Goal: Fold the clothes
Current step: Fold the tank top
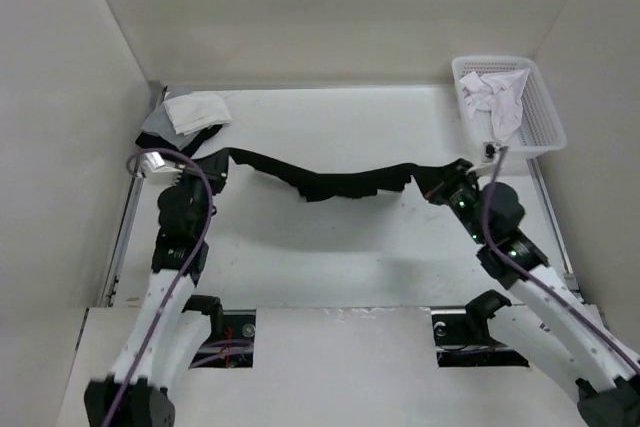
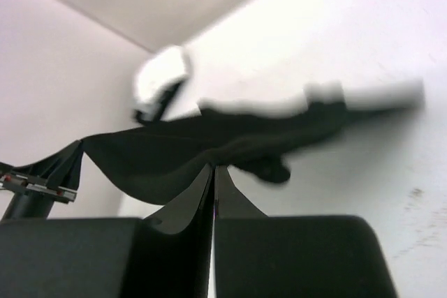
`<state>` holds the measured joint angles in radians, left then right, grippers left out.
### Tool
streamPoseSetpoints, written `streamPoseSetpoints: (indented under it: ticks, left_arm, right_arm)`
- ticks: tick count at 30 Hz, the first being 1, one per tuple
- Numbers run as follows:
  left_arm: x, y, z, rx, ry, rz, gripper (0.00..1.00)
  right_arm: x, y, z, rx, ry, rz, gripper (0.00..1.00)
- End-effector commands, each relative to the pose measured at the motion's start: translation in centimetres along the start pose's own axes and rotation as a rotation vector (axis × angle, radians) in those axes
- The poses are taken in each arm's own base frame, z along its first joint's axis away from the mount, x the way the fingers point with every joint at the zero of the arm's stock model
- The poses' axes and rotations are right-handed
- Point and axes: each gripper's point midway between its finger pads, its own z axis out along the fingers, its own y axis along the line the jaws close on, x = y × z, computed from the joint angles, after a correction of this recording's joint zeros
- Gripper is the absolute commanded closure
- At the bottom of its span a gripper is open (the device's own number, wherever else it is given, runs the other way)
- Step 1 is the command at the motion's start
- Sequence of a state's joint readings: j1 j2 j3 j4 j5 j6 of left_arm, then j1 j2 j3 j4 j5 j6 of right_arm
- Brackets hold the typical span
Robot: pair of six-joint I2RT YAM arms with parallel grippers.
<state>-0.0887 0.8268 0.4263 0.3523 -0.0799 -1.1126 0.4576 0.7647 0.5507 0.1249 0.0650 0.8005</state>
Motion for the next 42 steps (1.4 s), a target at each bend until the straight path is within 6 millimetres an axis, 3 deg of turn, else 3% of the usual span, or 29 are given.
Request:
streamPoseSetpoints:
  ticks: [1,4,6,10,13,16,20,23,27,30,32,34,42]
  left_arm:
    - [-3.4,-3.8,-4.9,0.033,-0.077,0.094,1.0]
    - [-5.9,-8.3,-8.8,0.114,-0.122,0.134,1.0]
    - [-6.6,-9.7,-10.1,0.136,-0.124,0.145,1.0]
    - [-6.3,-9.2,-9.7,0.11,-0.111,0.159,1.0]
    - [-5.0,-6.8,-7.4,0.042,-0.072,0.157,1.0]
    - [-3.3,-3.4,-4.2,-0.042,-0.036,0.16,0.99]
    - [-1.7,1.6,1.2,-0.168,-0.024,0.16,0.99]
    - [-0.3,4.1,5.9,-0.231,-0.007,0.152,0.99]
    - [0.5,4.7,11.7,-0.259,0.025,0.144,1.0]
    - [0.0,3.4,13.7,-0.232,0.023,0.137,1.0]
    - [-0.3,2.2,13.4,-0.202,0.014,0.139,0.99]
    - [0.2,2.4,12.3,-0.198,0.022,0.15,0.99]
    - [3.9,8.7,5.8,-0.24,0.094,0.117,0.98]
  right_arm:
    - [-2.9,2.5,-4.5,0.032,-0.037,-0.104,0.98]
    - [-5.3,6.8,-7.7,-0.053,-0.072,-0.119,0.97]
    - [-5.9,8.3,-8.6,-0.079,-0.078,-0.129,0.97]
    - [-5.3,9.1,-7.6,-0.071,-0.056,-0.172,0.96]
    - [-3.8,7.7,-4.6,-0.032,-0.019,-0.196,0.96]
    - [-2.0,4.4,-0.6,0.005,0.051,-0.176,0.95]
    - [-0.4,-0.8,5.7,0.053,0.128,-0.094,0.95]
    - [-0.6,-3.1,10.5,0.077,0.159,-0.049,0.96]
    - [-2.9,-3.3,15.3,0.059,0.156,-0.023,0.96]
    - [-4.9,-3.3,16.8,0.063,0.145,-0.018,0.96]
    - [-5.3,-3.4,16.3,0.068,0.136,-0.019,0.96]
    - [-4.3,-3.9,15.1,0.078,0.144,-0.023,0.96]
    - [1.7,-9.4,10.3,0.162,0.178,0.047,0.96]
